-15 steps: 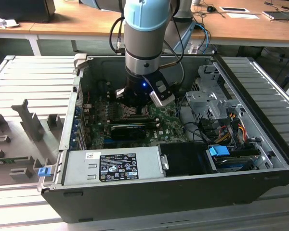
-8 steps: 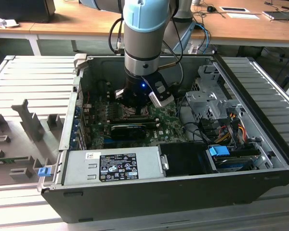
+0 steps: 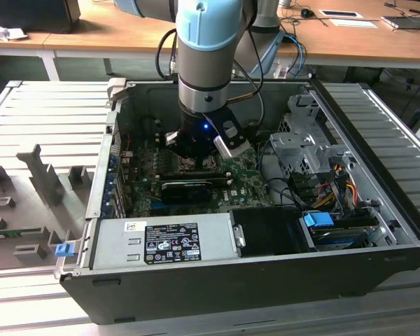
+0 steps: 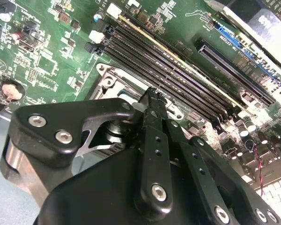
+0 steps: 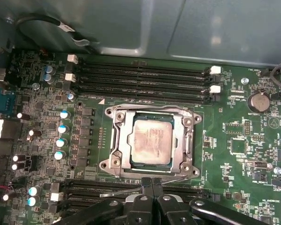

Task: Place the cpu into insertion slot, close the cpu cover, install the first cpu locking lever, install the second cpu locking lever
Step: 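Install the second cpu locking lever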

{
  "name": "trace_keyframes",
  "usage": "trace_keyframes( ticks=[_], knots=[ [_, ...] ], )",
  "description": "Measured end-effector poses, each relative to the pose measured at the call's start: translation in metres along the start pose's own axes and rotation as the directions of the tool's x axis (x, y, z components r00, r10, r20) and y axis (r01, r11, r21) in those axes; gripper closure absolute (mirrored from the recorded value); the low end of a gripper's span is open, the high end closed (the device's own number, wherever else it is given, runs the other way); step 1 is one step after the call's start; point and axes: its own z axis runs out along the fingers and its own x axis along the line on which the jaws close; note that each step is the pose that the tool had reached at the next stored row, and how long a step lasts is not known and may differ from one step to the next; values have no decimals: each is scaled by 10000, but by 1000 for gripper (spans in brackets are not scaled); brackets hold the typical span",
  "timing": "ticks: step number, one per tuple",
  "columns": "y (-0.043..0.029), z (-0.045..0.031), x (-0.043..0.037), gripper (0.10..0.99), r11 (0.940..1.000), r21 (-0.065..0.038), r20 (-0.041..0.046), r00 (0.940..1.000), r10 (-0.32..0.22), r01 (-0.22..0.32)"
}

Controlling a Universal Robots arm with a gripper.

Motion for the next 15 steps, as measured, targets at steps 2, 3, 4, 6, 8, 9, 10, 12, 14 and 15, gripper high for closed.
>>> trace_keyframes(
  ticks=[2, 3, 4, 6, 8, 9, 10, 12, 14, 15],
  knots=[
    [0, 4, 39, 980, 10000, -73, 4, 10000, -3, 3],
    [-1, 5, 62, 980, 9999, -110, 7, 10000, -6, 6],
    [-6, 4, 79, 980, 9999, -152, 8, 10000, -16, 16],
    [-20, 3, 106, 980, 9997, -242, 5, 10000, -89, 89],
    [-48, 0, 134, 980, 9994, -303, -2, 9999, -172, 171],
    [-58, -2, 151, 980, 9993, -331, 0, 9998, -175, 175],
    [-68, -4, 167, 980, 9992, -356, 2, 9998, -181, 181],
    [-84, -7, 203, 980, 9990, -403, 5, 9998, -189, 189],
    [-95, -10, 243, 980, 9988, -440, 6, 9998, -205, 205],
    [-97, -10, 259, 980, 9987, -465, 7, 9998, -215, 215]
  ],
)
